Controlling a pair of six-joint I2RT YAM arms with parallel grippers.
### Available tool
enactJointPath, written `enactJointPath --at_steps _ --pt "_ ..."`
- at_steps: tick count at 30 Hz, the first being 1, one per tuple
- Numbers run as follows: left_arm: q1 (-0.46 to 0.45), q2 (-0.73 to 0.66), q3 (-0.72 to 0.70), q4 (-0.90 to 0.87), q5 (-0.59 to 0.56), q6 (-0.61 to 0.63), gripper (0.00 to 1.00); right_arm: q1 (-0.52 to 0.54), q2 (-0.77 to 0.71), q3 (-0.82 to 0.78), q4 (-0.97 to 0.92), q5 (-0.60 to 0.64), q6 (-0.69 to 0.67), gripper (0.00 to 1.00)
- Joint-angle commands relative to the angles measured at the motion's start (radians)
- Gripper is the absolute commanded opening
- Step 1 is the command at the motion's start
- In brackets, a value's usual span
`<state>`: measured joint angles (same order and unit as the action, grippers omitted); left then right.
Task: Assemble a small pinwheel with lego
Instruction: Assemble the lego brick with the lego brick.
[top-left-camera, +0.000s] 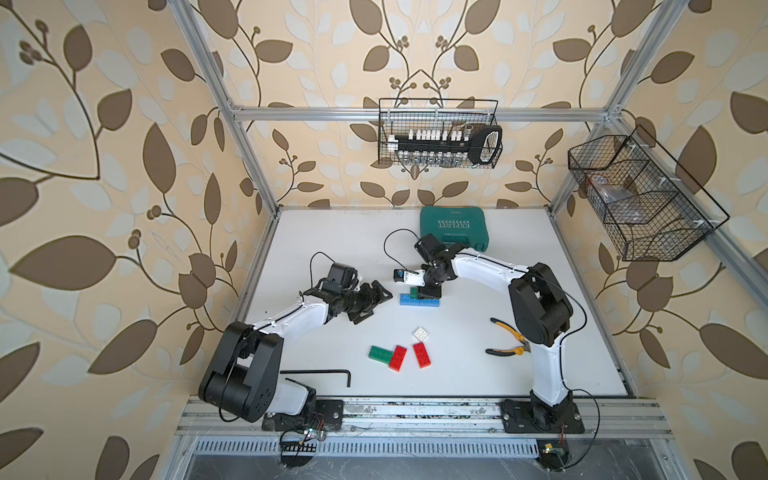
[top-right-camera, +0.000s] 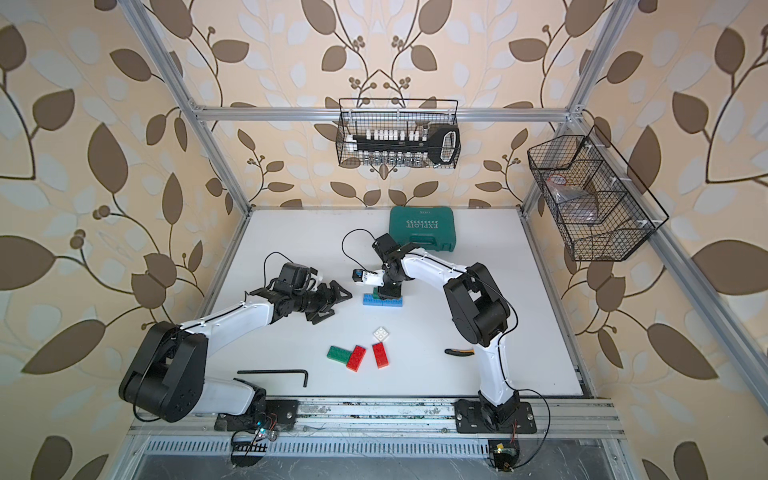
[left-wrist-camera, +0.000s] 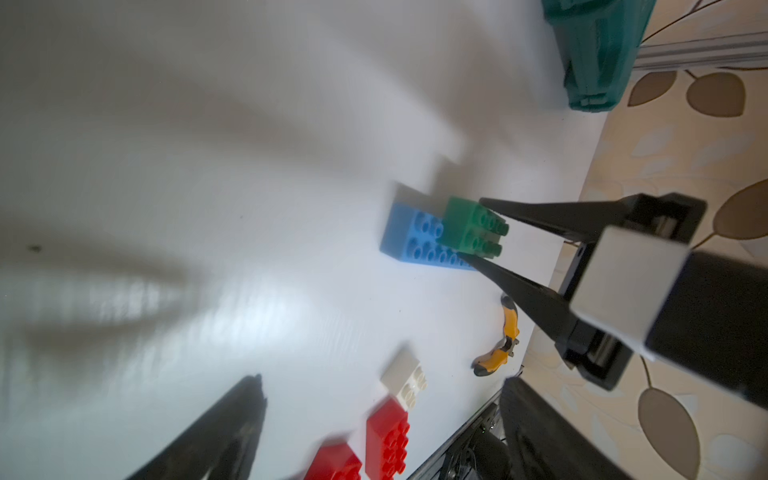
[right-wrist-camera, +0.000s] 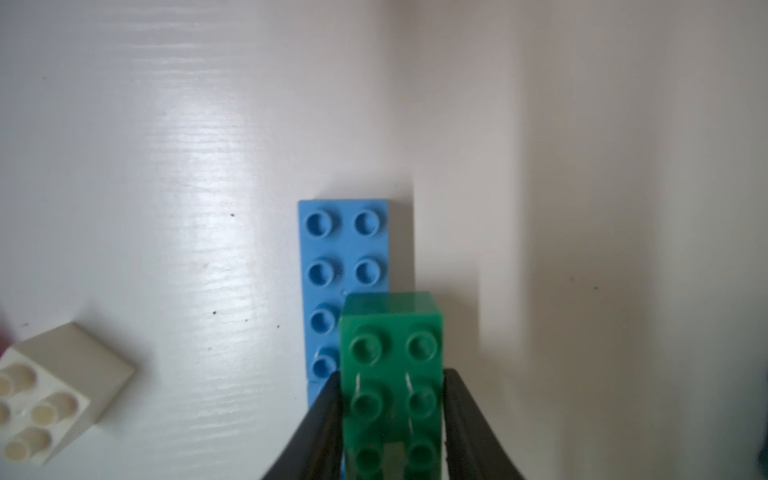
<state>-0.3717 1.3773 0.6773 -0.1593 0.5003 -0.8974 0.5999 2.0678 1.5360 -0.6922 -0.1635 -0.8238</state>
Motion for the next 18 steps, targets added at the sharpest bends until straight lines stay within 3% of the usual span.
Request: enactJointPath --at_steps 1,6,10,18 --pt "0.014 -0.072 -0.008 -0.121 0.027 0.031 0.94 0.008 -0.010 -0.021 -0.010 0.014 0.020 0.52" --pt "0.013 -0.122 0.004 -0.231 0.023 0.058 0.96 0.008 -0.084 -0.043 0.052 0.032 0.053 0.55" --pt "0.007 -0.117 -0.002 -0.274 0.083 0.057 0.94 0.009 -0.147 -0.065 0.059 0.038 0.094 0.55" --pt "-0.025 -0.162 -0.086 -0.391 0.229 -0.081 0.93 0.060 -0.407 -0.228 0.096 0.043 0.293 0.56"
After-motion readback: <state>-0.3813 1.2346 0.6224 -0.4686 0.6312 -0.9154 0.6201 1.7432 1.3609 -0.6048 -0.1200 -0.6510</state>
